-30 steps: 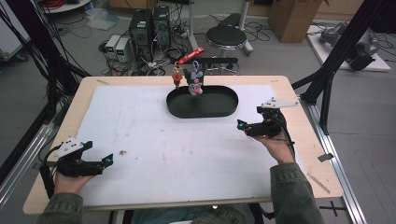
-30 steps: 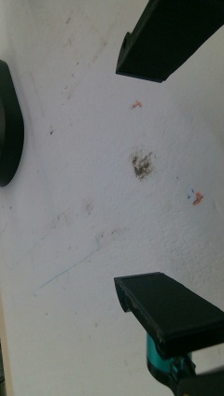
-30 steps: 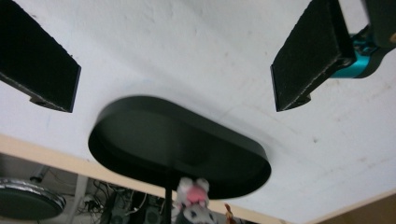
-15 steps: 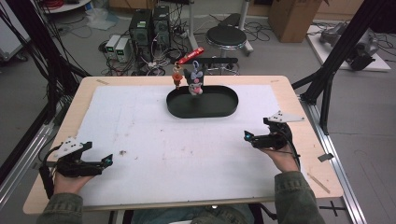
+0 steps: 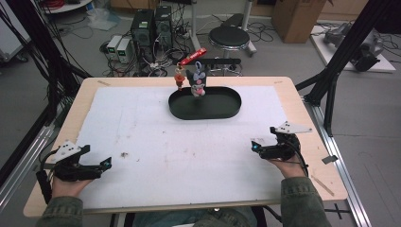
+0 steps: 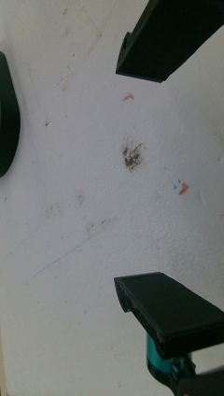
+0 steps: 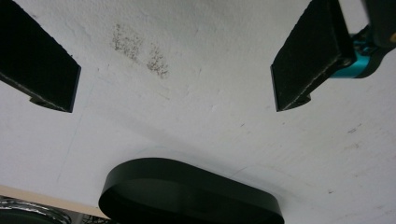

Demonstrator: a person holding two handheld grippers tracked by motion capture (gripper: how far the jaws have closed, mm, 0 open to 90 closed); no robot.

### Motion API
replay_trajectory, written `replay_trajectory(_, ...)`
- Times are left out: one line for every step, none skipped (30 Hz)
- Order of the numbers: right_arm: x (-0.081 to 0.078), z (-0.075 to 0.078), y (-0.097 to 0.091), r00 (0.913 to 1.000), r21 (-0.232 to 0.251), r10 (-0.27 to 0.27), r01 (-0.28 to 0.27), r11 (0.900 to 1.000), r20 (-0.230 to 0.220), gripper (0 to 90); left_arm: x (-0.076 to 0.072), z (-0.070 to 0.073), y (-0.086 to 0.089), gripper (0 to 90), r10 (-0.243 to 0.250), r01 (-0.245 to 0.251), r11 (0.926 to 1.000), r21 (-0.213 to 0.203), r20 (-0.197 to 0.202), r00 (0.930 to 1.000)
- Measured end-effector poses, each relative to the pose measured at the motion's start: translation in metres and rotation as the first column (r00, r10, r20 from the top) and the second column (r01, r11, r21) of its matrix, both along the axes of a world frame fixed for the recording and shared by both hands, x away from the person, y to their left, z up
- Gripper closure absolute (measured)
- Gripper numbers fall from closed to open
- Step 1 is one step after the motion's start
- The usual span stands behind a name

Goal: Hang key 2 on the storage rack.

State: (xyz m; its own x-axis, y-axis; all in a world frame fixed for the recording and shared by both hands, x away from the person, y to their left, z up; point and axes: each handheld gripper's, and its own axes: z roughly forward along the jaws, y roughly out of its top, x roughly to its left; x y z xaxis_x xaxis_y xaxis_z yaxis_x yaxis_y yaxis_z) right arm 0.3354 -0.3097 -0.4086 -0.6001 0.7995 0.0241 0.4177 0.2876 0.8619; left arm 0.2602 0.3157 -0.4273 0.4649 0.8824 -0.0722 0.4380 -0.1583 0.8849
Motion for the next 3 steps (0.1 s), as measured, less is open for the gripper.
replay_trajectory(-0.0020, -0.0006, -0.0003, 1.0000, -0.003, 0.000, 0.000, 1.0000, 0.003, 0.5, 0.0002, -0.0002, 0.0002, 2.0, 0.001, -0.001, 1.0000, -0.001, -0.001, 1.0000)
replay_trajectory(-0.0033, -0.0008, -0.0008, 1.0000, -0.005, 0.003, -0.003, 1.0000, 0.007, 0.5, 0.0002, -0.0003, 0.0004, 2.0, 0.001, -0.001, 1.0000, 0.001, -0.003, 1.0000)
replay_trajectory(-0.0047, -0.0010, -0.0012, 1.0000, -0.004, 0.005, -0.005, 1.0000, 0.006, 0.5, 0.0002, -0.0003, 0.0004, 2.0, 0.001, -0.001, 1.0000, 0.001, -0.003, 1.0000)
